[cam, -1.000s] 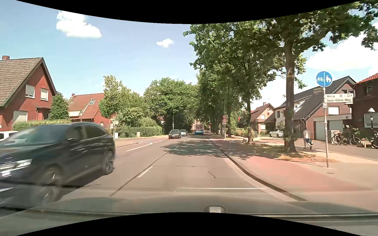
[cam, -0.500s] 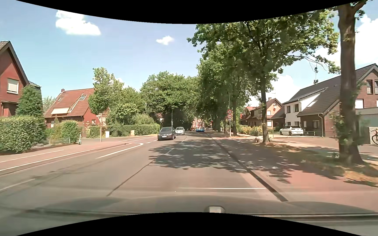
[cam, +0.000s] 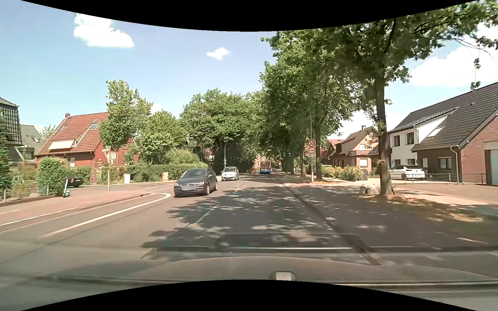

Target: Follow the waypoints while adhering to traffic rules and regulations

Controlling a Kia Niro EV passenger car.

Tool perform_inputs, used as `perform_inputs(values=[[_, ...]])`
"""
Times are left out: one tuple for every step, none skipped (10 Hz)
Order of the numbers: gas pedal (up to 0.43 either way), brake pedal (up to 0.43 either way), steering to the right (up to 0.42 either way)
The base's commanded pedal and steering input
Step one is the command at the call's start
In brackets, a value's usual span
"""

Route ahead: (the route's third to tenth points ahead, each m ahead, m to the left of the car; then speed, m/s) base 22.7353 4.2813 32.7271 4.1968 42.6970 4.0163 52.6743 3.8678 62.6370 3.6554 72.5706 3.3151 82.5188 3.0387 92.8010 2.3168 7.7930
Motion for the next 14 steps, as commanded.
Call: perform_inputs(values=[[0.087,0.018,-0.005],[0.118,0.018,-0.004],[0.13,0.018,-0.004],[0.13,0.018,-0.004],[0.15,0.018,-0.003],[0.157,0.018,-0.003],[0.157,0.018,-0.003],[0.157,0.018,-0.002],[0.157,0.018,-0.003],[0.157,0.018,-0.003],[0.157,0.018,-0.003],[0.157,0.018,-0.003],[0.157,0.018,-0.002],[0.15,0.018,-0.002]])
